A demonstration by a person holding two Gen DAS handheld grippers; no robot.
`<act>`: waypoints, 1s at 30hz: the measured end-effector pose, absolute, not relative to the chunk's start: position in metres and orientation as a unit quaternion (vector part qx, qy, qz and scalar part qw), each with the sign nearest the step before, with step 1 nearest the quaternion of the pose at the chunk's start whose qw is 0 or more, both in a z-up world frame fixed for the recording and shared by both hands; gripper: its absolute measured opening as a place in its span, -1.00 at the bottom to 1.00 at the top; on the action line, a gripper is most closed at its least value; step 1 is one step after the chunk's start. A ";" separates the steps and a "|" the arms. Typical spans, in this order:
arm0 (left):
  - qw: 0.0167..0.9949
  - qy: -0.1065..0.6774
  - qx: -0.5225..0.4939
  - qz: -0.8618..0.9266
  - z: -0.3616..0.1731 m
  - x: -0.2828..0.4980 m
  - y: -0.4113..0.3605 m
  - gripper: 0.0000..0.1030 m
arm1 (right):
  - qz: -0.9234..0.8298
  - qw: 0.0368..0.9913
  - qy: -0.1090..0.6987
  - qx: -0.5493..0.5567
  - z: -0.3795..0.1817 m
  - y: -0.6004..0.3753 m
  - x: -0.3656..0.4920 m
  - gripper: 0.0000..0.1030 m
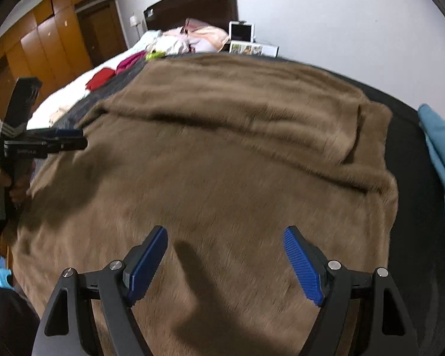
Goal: Fold clothes
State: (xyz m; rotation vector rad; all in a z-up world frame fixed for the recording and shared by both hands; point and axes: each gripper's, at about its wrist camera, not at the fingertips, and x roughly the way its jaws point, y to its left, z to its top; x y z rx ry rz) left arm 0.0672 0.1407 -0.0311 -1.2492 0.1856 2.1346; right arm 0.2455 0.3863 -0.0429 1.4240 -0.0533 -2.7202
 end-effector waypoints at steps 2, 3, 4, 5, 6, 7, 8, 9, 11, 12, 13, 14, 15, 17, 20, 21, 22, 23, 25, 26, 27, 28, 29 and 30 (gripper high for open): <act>0.321 0.076 -0.476 0.815 -0.035 0.072 0.139 0.68 | -0.883 0.032 -0.006 0.469 -0.050 0.382 0.251 0.60; 0.320 0.081 -0.474 0.817 -0.035 0.075 0.138 0.68 | -0.882 0.030 0.000 0.471 -0.053 0.381 0.254 0.60; 0.318 0.085 -0.471 0.818 -0.036 0.078 0.138 0.68 | -0.881 0.028 0.008 0.471 -0.054 0.378 0.257 0.61; 0.317 0.091 -0.469 0.819 -0.036 0.081 0.138 0.69 | -0.881 0.025 0.016 0.471 -0.055 0.376 0.260 0.63; 0.316 0.097 -0.468 0.820 -0.036 0.084 0.138 0.69 | -0.882 0.024 0.021 0.470 -0.056 0.374 0.262 0.63; 0.314 0.103 -0.465 0.821 -0.036 0.086 0.138 0.69 | -0.883 0.022 0.024 0.469 -0.056 0.373 0.264 0.64; 0.313 0.108 -0.464 0.822 -0.036 0.088 0.138 0.69 | -0.884 0.022 0.024 0.467 -0.056 0.374 0.266 0.64; 0.313 0.112 -0.462 0.822 -0.036 0.092 0.136 0.69 | -0.885 0.022 0.023 0.465 -0.056 0.375 0.268 0.64; 0.318 0.113 -0.459 0.822 -0.035 0.099 0.131 0.69 | -0.887 0.021 0.021 0.460 -0.057 0.376 0.271 0.64; 0.321 0.112 -0.458 0.822 -0.034 0.101 0.128 0.69 | -0.889 0.022 0.022 0.458 -0.056 0.376 0.274 0.64; 0.323 0.111 -0.457 0.821 -0.034 0.104 0.126 0.69 | -0.890 0.022 0.024 0.455 -0.054 0.375 0.277 0.64; 0.324 0.110 -0.456 0.822 -0.032 0.108 0.123 0.69 | -0.892 0.023 0.025 0.452 -0.053 0.375 0.280 0.64; 0.327 0.109 -0.454 0.822 -0.031 0.113 0.120 0.69 | -0.894 0.028 0.027 0.446 -0.050 0.374 0.286 0.64; 0.330 0.112 -0.451 0.822 -0.029 0.122 0.117 0.69 | -0.899 0.043 0.033 0.434 -0.044 0.371 0.297 0.64; 0.337 0.119 -0.446 0.820 -0.028 0.136 0.116 0.69 | -0.906 0.076 0.047 0.414 -0.032 0.365 0.323 0.64; 0.341 0.124 -0.443 0.820 -0.027 0.141 0.115 0.69 | -0.906 0.089 0.052 0.410 -0.030 0.363 0.330 0.64; 0.345 0.129 -0.439 0.819 -0.025 0.146 0.116 0.69 | -0.906 0.100 0.057 0.408 -0.027 0.361 0.337 0.64; 0.349 0.134 -0.436 0.819 -0.024 0.150 0.116 0.69 | -0.903 0.114 0.064 0.409 -0.026 0.358 0.345 0.64; 0.358 0.144 -0.430 0.816 -0.022 0.159 0.118 0.69 | -0.896 0.145 0.077 0.413 -0.024 0.351 0.362 0.64; 0.361 0.149 -0.427 0.815 -0.022 0.162 0.120 0.69 | -0.891 0.155 0.084 0.417 -0.024 0.348 0.370 0.64; 0.365 0.155 -0.425 0.814 -0.021 0.166 0.122 0.69 | -0.887 0.163 0.093 0.422 -0.023 0.346 0.378 0.64; 0.368 0.159 -0.423 0.813 -0.021 0.169 0.124 0.69 | -0.882 0.172 0.101 0.427 -0.023 0.343 0.386 0.64; 0.371 0.164 -0.421 0.811 -0.021 0.172 0.127 0.69 | -0.877 0.180 0.109 0.432 -0.023 0.340 0.394 0.64; 0.375 0.168 -0.419 0.810 -0.021 0.174 0.130 0.69 | -0.872 0.187 0.115 0.438 -0.022 0.337 0.402 0.64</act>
